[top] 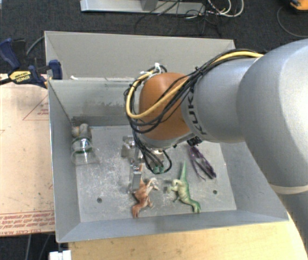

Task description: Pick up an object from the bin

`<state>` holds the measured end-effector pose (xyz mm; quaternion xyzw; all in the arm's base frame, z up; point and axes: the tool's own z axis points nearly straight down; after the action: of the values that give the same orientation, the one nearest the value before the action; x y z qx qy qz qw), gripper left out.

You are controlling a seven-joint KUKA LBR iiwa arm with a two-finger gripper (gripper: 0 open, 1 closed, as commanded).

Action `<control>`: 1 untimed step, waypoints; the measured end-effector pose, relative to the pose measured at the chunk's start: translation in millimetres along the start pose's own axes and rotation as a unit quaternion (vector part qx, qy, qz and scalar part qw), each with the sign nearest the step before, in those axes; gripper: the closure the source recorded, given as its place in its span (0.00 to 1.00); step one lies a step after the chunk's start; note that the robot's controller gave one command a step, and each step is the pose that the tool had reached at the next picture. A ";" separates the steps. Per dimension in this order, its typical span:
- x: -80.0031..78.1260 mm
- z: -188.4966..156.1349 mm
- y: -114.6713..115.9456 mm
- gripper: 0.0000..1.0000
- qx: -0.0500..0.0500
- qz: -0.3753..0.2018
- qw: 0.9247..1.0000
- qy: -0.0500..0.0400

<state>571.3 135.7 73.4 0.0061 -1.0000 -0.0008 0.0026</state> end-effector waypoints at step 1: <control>27.8 3.8 -4.8 0.00 -0.001 0.021 1.000 -0.003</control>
Offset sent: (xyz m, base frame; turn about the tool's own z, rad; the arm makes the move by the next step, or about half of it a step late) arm -0.0296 -0.0598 -0.0007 -0.0029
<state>543.6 130.6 69.8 -0.0148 -0.9999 -0.0018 -0.0004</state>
